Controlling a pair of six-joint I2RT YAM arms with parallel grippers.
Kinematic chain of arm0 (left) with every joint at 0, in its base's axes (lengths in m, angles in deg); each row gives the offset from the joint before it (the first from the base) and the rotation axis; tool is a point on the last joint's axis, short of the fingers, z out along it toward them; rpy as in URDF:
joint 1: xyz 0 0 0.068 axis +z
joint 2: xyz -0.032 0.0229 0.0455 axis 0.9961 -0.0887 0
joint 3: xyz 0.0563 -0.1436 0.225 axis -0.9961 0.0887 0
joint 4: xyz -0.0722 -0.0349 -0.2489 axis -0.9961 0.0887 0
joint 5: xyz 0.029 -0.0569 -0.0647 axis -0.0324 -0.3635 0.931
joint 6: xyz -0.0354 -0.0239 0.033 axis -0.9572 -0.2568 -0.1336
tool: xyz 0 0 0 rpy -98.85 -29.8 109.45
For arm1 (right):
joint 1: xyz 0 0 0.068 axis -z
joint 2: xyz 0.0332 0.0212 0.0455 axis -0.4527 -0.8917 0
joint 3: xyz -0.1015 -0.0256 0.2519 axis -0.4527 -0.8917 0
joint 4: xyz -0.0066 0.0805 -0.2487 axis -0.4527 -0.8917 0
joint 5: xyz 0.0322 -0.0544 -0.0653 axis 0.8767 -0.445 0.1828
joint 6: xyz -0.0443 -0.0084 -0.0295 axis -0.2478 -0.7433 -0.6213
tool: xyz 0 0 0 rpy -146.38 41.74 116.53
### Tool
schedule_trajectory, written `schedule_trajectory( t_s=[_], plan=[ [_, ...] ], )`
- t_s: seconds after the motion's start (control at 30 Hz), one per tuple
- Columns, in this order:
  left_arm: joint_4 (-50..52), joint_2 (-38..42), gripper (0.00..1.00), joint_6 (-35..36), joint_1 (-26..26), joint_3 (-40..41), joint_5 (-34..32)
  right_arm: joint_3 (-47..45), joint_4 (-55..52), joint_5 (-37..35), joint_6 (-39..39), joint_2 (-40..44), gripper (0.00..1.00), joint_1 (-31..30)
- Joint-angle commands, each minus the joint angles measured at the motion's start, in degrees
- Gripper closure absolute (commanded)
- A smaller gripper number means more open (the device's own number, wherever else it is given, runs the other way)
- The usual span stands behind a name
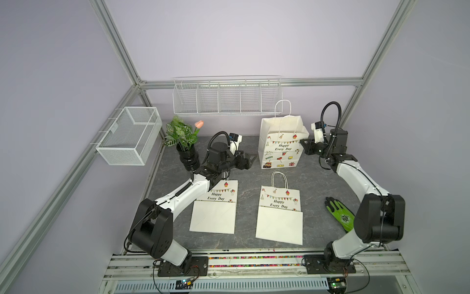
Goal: Put away the paper bag
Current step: Pick up the paper bag from the center of the board.
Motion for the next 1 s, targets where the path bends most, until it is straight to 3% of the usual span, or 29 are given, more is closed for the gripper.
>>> schedule_trajectory(
  t_s=[0.0, 0.07, 0.13, 0.43, 0.57, 0.67, 0.97],
  plan=[
    [0.58, 1.54, 0.10, 1.43, -0.14, 0.47, -1.89, -0.76, -0.95, -0.75, -2.55, 1.36, 0.42, -0.25],
    [-0.52, 0.58, 0.07, 2.20, -0.15, -0.39, -1.55, -0.95, -1.35, -1.25, -3.02, 1.14, 0.18, 0.09],
    [-1.62, -1.68, 0.05, 2.75, -0.21, -2.48, -1.03, -1.51, -0.95, -1.52, -2.58, 1.70, 0.10, 0.54],
    [-3.34, -14.46, 0.01, 12.81, -4.27, -16.46, -6.75, -8.93, 1.67, -2.69, 1.05, 13.05, 0.08, 0.73],
    [-2.84, -20.36, 0.01, 14.34, -5.32, -21.52, -7.89, -11.19, 1.00, -2.42, 3.04, 20.08, 0.00, 0.76],
    [-2.52, -23.65, 0.00, 14.25, -5.82, -24.58, -6.79, -12.11, -0.20, -3.18, 3.25, 25.04, 0.08, 0.76],
    [0.20, -31.16, 0.21, 14.84, -6.66, -33.01, -8.58, -12.36, -2.26, -2.64, 4.08, 28.86, 0.11, 0.70]
  ],
)
